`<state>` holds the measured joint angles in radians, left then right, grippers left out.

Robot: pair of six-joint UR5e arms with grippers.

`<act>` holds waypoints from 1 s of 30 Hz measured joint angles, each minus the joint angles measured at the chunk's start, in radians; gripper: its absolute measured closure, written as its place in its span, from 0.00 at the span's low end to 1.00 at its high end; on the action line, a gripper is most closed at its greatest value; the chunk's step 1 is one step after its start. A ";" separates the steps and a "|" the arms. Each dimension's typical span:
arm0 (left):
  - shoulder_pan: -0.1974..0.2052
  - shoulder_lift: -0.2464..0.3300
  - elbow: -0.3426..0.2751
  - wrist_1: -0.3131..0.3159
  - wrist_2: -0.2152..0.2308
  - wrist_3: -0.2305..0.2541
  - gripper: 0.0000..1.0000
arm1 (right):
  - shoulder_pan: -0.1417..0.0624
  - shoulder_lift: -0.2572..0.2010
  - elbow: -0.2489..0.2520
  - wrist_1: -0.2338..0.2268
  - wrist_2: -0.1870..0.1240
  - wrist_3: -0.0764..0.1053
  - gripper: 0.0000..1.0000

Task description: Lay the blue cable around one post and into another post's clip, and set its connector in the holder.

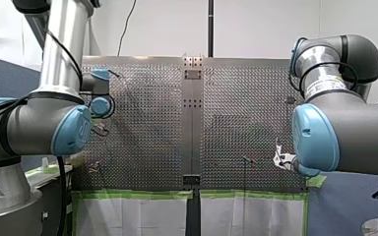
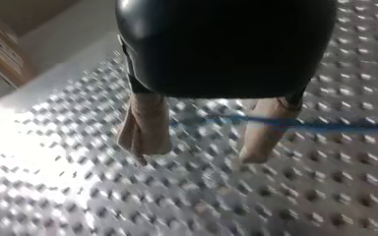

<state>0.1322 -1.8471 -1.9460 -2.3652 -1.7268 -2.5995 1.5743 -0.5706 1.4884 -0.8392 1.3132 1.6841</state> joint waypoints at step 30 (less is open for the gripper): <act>0.018 -0.045 0.020 0.015 -0.033 0.038 0.00 | 0.001 -0.040 -0.008 0.059 0.019 -0.070 1.00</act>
<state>0.1505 -1.8924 -1.9256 -2.3502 -1.7602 -2.5615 1.5751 -0.6111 1.4801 -0.7805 1.3325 1.6141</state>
